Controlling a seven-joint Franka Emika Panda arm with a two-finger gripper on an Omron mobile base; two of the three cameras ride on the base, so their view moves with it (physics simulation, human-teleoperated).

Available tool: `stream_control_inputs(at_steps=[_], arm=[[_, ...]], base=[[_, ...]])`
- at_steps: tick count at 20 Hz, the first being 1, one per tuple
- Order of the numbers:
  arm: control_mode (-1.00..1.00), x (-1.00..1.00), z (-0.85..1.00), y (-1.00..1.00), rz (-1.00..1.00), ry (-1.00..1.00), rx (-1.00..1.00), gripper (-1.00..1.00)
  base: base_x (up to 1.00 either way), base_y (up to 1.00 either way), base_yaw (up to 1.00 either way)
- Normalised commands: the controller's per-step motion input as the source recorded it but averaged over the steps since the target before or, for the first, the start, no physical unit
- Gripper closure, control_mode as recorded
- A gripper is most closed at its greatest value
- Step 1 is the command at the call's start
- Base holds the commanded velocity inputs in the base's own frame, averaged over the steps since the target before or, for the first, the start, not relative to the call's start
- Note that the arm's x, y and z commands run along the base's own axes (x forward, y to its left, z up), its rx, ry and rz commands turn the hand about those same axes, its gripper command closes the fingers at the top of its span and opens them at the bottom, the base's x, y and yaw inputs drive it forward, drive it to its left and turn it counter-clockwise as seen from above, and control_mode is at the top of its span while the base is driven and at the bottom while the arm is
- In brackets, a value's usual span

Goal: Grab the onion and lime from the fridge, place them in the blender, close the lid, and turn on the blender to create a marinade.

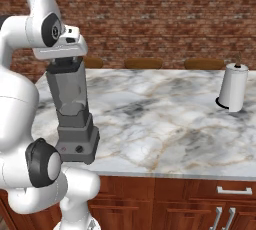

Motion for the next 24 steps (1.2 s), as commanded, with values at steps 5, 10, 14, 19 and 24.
stream_control_inputs(at_steps=[5,10,14,19,24], arm=[[-1.00,0.00,-0.05,0.14,0.06,0.00,0.00,1.00],[-1.00,0.00,-0.17,0.26,-0.01,0.00,0.01,1.00],[-1.00,0.00,-0.12,0.03,-0.14,0.00,0.00,1.00],[-1.00,0.00,-0.01,0.00,-0.18,-0.01,0.02,1.00],[-1.00,0.17,0.00,0.06,-0.06,-0.04,0.00,1.00]], base=[[0.00,0.00,0.00],[0.00,0.00,0.00],[0.00,0.00,0.00],[0.00,0.00,0.00],[0.00,0.00,0.00]])
